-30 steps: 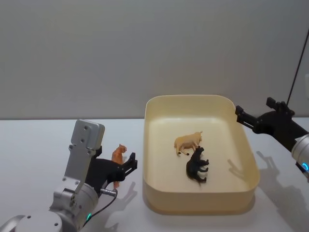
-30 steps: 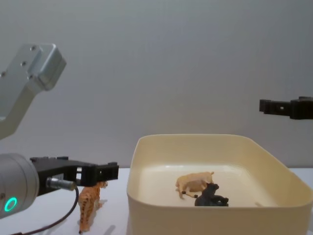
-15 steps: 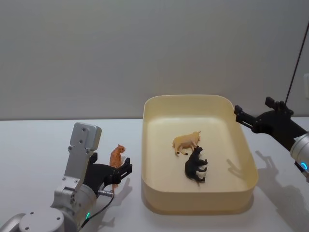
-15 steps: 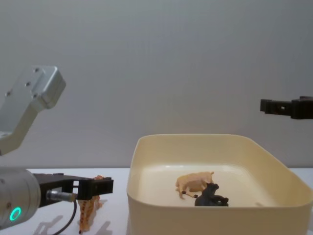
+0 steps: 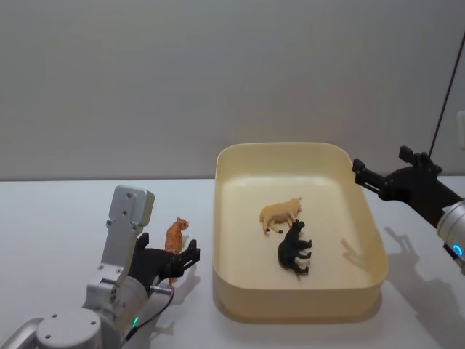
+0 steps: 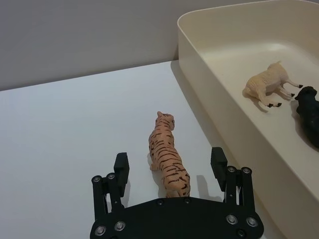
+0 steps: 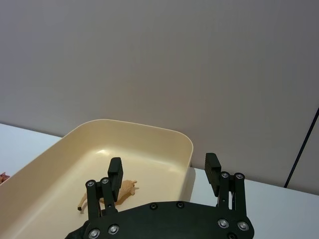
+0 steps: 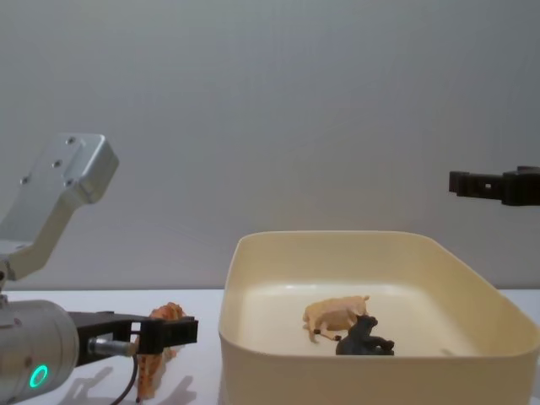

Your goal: Pick up the toy alternately with two hands and place it into the central storage box.

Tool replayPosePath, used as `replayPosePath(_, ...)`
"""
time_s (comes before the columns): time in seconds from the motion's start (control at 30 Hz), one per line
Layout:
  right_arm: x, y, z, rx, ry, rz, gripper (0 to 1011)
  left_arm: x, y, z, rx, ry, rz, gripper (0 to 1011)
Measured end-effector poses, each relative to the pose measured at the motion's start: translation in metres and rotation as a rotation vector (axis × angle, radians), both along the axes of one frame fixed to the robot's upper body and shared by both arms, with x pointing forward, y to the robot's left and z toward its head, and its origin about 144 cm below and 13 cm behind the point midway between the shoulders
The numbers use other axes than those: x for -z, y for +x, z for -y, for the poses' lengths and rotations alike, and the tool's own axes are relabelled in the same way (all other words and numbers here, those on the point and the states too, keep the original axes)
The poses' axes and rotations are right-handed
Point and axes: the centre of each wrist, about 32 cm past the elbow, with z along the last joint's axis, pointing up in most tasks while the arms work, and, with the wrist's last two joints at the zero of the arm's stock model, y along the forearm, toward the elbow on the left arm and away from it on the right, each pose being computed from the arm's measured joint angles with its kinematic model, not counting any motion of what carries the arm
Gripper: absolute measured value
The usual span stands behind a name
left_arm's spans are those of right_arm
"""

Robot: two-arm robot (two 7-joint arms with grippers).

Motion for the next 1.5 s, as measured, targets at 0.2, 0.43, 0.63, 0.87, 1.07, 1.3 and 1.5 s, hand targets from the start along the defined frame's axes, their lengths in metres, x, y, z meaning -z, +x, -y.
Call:
replayPosePath(0.2,0.0000,0.0000,0.0000,0.000,0.000,0.000,1001,0.0012,0.0017,0.0002,0.000,-0.002,-0.004,1000)
replayPosePath(0.43,0.0000,0.0000,0.0000,0.000,0.000,0.000,1001,0.0022,0.0032,0.0002,0.000,-0.004,-0.006,858)
replayPosePath(0.63,0.0001,0.0000,0.0000,0.000,0.000,0.000,1001,0.0027,0.0038,0.0002,-0.001,-0.004,-0.007,683)
replayPosePath(0.87,0.0000,0.0000,0.0000,0.000,0.000,0.000,1001,0.0032,0.0042,0.0002,-0.001,-0.005,-0.009,473)
replayPosePath(1.07,0.0000,0.0000,0.0000,0.000,0.000,0.000,1001,0.0033,0.0044,0.0002,-0.001,-0.005,-0.009,262)
replayPosePath(1.3,0.0000,0.0000,0.0000,0.000,0.000,0.000,1001,0.0033,0.0046,0.0004,-0.001,-0.006,-0.009,235)
replayPosePath(1.5,0.0001,0.0000,0.0000,0.000,0.000,0.000,1001,0.0032,0.0049,0.0004,0.000,-0.006,-0.007,235)
